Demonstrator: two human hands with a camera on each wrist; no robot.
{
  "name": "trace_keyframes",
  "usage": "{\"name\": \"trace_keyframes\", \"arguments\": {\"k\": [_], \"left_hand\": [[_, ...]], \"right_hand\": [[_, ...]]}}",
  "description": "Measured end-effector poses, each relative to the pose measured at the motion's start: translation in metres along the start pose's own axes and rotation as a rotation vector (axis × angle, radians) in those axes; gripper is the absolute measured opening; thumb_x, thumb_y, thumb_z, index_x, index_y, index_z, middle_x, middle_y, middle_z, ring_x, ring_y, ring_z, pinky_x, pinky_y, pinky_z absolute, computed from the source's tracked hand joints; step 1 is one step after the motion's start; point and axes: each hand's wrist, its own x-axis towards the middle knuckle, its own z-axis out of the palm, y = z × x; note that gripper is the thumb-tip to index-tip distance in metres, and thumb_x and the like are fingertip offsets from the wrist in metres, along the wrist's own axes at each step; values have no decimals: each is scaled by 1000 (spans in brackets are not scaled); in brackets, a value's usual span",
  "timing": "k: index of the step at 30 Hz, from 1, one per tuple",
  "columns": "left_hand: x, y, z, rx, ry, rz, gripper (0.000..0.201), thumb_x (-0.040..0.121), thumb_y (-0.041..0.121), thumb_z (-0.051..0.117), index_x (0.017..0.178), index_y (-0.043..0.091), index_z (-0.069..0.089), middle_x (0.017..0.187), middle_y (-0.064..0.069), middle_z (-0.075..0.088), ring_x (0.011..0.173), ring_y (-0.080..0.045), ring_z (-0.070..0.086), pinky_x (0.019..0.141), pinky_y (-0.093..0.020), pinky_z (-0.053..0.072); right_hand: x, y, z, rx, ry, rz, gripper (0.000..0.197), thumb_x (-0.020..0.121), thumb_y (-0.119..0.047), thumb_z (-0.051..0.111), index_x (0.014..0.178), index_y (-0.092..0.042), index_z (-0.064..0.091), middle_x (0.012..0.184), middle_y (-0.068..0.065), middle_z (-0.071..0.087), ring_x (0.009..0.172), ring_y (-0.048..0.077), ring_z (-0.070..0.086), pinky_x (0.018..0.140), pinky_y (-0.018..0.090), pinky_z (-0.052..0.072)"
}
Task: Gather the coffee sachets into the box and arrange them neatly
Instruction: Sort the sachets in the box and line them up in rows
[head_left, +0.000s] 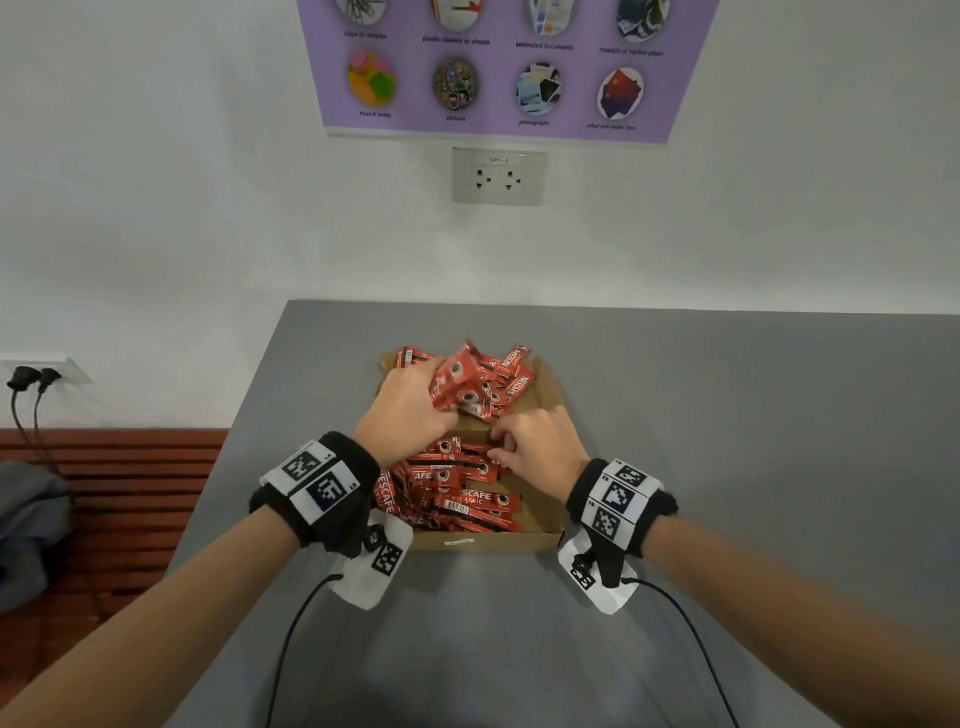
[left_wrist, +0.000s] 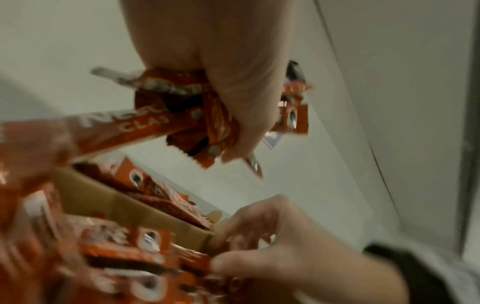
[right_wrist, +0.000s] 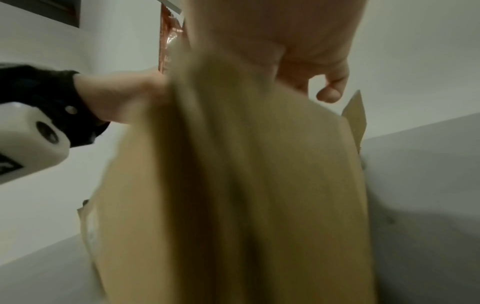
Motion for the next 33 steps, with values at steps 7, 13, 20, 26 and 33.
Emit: {"name": "trace_keyframes", "arguments": {"k": [7,13,20,26,33], "left_hand": [[-2,-12,7,225,-392,-17,25,78,7,69,97,16,55,91,3,64,72,-6,61,61,-16,49],[-9,-17,13,349,-547,66,44,76,20,70,118,18,56,110,5,64,94,-10,62,84,-25,52],[-11,-15,15,445,-589,128,45,81,26,67,123,16,55,117,1,56,98,-14,59,86,-24,50],[-10,-22,22,484,-609,89,47,79,32,69,121,15,55,124,2,48,103,-15,55,95,-27,45],[-11,-29,23,489,-597,124,54,80,38,69,127,16,53,139,2,41,121,-15,47,109,-28,34]], "right_hand": [[1,-1,-9,186,-95,-111,16,91,-16,58,95,-6,70,94,8,69,84,19,62,79,32,48],[-4,18,-14,-40,-6,-41,18,89,-31,60,100,-20,67,109,-1,58,104,17,46,86,31,36],[-7,16,-5,-250,-92,-3,42,82,-51,61,105,-16,66,113,2,51,108,22,43,87,38,33],[-5,9,-3,-245,-134,-19,38,81,-49,63,101,-17,68,111,2,46,108,22,39,88,39,31],[-3,17,-9,-241,-136,-58,30,94,-39,48,106,-20,68,112,0,49,106,19,41,88,39,31]]}}
